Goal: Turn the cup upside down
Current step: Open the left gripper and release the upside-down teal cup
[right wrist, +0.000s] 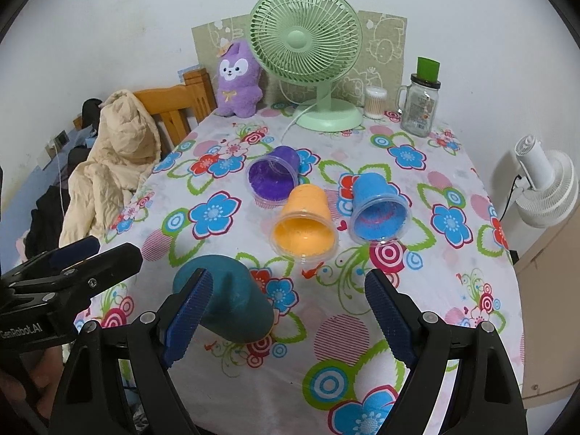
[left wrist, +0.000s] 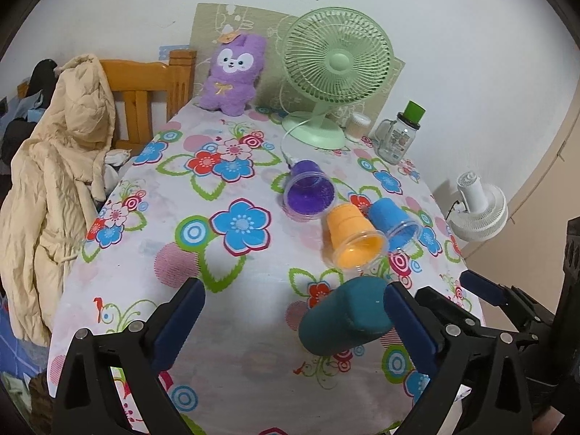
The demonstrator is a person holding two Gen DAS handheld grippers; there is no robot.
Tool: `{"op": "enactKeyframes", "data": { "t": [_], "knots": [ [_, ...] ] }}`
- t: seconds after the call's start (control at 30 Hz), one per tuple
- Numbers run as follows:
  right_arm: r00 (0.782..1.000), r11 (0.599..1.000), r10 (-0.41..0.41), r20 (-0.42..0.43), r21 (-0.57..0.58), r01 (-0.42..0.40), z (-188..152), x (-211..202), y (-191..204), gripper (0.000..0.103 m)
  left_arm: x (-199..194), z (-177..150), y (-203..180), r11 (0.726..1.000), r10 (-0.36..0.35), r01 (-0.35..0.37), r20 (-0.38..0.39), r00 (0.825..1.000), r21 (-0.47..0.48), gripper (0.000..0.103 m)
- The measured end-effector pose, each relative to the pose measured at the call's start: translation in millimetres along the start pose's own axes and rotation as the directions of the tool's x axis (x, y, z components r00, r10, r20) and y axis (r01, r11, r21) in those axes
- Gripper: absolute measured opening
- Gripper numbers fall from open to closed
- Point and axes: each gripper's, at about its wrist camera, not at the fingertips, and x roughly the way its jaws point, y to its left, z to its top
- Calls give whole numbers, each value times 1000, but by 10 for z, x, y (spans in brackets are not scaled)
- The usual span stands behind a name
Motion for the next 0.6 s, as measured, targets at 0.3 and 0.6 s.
{"op": "enactKeyframes", "data": {
  "t": [0.3,0.6],
  "knots": [
    [1000,1000,0,-6,-7,0,23,34,58,88,36,-27,113,1000,0,0,-11,1000,-16,100],
    [1000,1000,2,-10,-12,-2,31,45,87,88,25,-36,136,1000,0,0,-1,1000,-15,101]
  ]
}}
